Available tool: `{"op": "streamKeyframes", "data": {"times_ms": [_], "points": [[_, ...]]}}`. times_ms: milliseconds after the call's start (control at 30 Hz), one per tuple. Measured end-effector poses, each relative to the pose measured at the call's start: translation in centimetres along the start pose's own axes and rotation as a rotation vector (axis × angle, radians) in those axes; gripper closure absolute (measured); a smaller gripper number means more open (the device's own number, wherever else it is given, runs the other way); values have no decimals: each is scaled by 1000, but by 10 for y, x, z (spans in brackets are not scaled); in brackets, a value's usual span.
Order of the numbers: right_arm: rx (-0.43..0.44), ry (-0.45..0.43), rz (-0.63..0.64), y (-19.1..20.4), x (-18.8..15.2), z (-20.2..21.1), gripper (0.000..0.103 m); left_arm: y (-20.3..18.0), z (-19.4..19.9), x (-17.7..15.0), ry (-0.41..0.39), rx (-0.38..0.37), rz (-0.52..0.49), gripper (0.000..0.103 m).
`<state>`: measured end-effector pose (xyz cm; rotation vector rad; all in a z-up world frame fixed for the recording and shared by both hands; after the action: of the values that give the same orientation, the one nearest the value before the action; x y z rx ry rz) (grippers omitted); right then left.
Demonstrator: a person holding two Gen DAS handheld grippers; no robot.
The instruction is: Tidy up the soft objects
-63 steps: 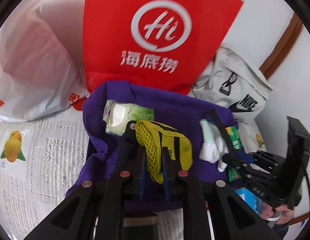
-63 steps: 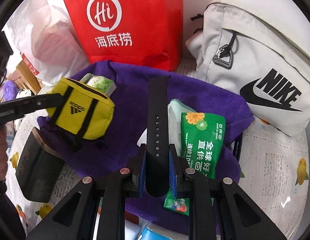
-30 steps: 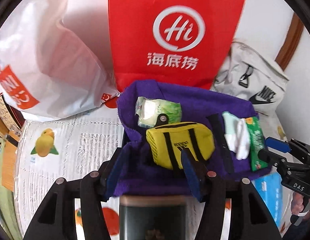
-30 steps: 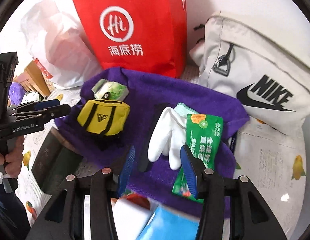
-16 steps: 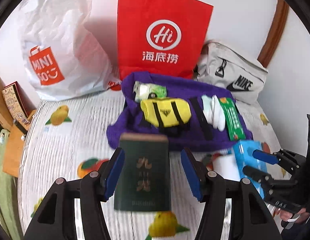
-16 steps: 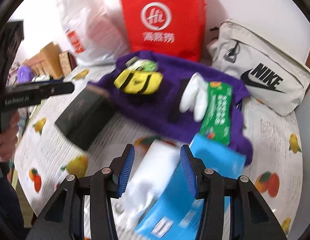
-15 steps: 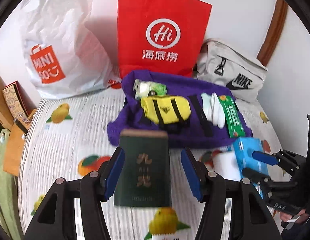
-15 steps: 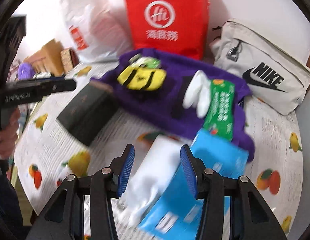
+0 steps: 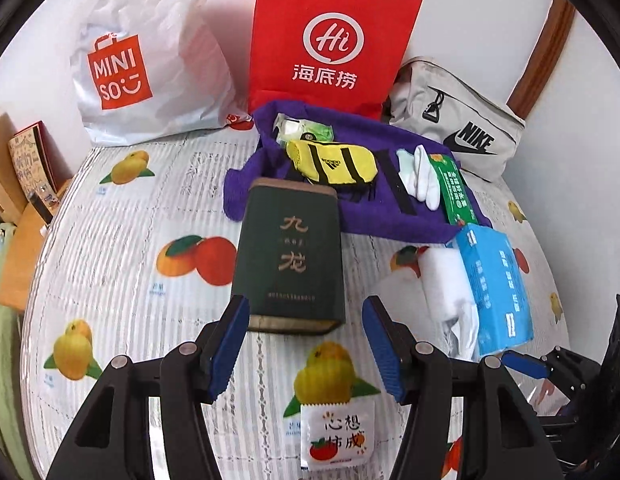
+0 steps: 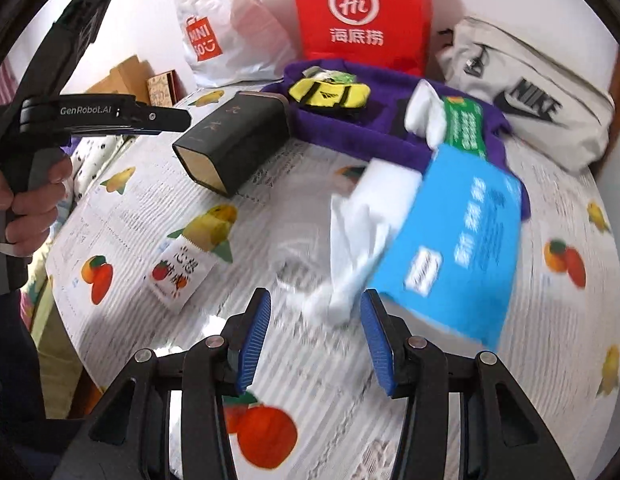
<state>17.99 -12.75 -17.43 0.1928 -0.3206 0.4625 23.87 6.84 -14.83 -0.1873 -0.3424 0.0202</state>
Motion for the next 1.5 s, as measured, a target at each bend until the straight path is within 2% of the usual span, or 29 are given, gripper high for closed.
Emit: {"op": "streamKeyframes", "data": {"times_ms": [167, 267, 333, 533, 733, 767, 833, 933, 1100, 1167, 1233, 1500], "points": [[17, -3, -32, 3, -12, -2, 56, -3, 5, -9, -5, -7, -1, 46], [6, 9, -51, 3, -13, -16, 59, -5, 7, -13, -5, -3, -8, 46], [4, 6, -62, 2, -14, -24, 70, -6, 8, -17, -2, 1, -16, 46], [12, -21, -128, 0, -10, -38, 70, -1, 11, -27, 7, 20, -25, 46], [-28, -33, -151, 2, -3, -47, 71, 3, 7, -31, 23, 25, -21, 46], [-10, -31, -163, 2, -1, -49, 73, 2, 6, -32, 25, 26, -23, 46], [-2, -33, -179, 1, 0, -50, 85, 1, 4, -34, 33, 28, -30, 46], [-3, -27, -175, 0, -4, -49, 86, 1, 0, -37, 42, 30, -34, 46], [-2, -19, -181, -1, -8, -41, 85, 4, -6, -41, 57, 21, -22, 46], [17, -36, -183, 3, -5, -37, 77, 4, -7, -41, 58, 21, -29, 46], [27, -50, -189, 8, -1, -35, 62, 3, -6, -42, 57, 18, -33, 46], [-39, -66, -292, 0, 10, -48, 62, 4, -7, -45, 59, -6, -52, 46]]}}
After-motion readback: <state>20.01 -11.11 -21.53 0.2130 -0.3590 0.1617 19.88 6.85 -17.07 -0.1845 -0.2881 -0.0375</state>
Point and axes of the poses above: each gripper's, at about its wrist camera, not at the fingertips, and z roughly against the way its jaws point, y to its left, x to its top, the point moved 9 cm from there along -z, roughly the way its jaws point, and after that the axes turned 13 degrees about y, right-handed, at the moved point
